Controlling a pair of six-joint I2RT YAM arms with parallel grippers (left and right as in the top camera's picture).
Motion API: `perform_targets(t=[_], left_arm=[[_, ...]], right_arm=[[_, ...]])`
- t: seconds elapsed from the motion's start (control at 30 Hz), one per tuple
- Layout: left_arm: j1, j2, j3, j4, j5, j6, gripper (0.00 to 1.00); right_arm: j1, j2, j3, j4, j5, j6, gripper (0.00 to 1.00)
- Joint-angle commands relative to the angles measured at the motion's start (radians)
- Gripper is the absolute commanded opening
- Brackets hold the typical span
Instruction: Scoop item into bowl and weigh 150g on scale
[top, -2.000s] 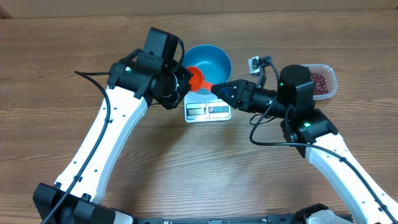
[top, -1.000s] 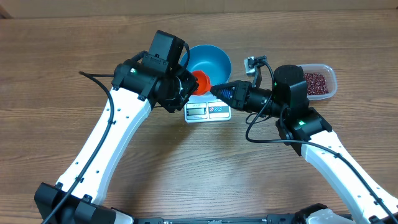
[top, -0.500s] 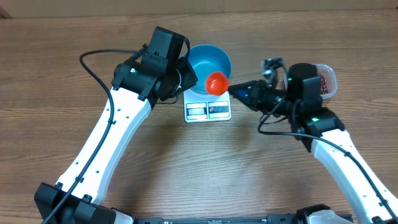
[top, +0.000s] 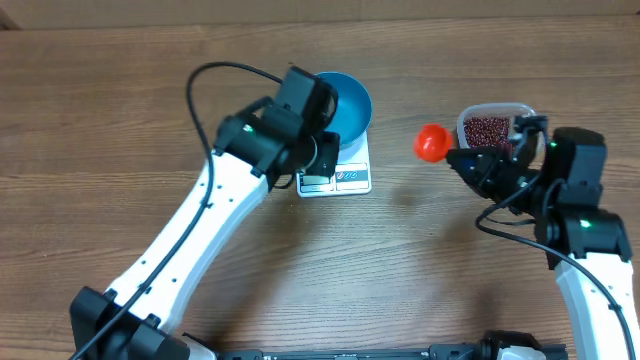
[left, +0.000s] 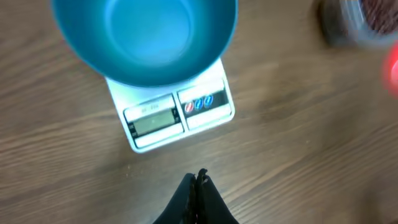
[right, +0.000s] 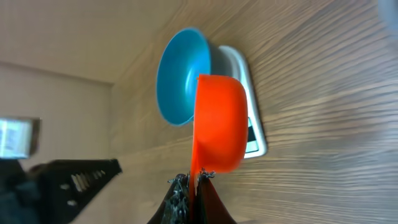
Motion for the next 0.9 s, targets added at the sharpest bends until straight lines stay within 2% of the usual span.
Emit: perform_targets(t=[0.0, 0.23, 0.4, 0.87], left_arm=[[-0.016, -0.003, -0.107, 0.071, -0.006, 0.098, 0.04], [-0.041, -0.003, -0.334, 0.372, -0.006, 0.192, 0.04], [-0.062, -0.002, -0.434, 0.533, -0.006, 0.246, 0.04], [-0.069, 0.131, -0.483, 0.741, -0.029, 0.296, 0.04]], right_arm=[[-0.016, -0.014, 0.019, -0.012, 0.013, -0.052, 0.04], [-0.016, -0.014, 0.019, -0.035, 0.028, -0.075, 0.04], [-0.016, -0.014, 0.019, -0.036, 0.03, -0.076, 0.04], [-0.016, -0.014, 0.019, -0.054, 0.055, -0.079, 0.04]])
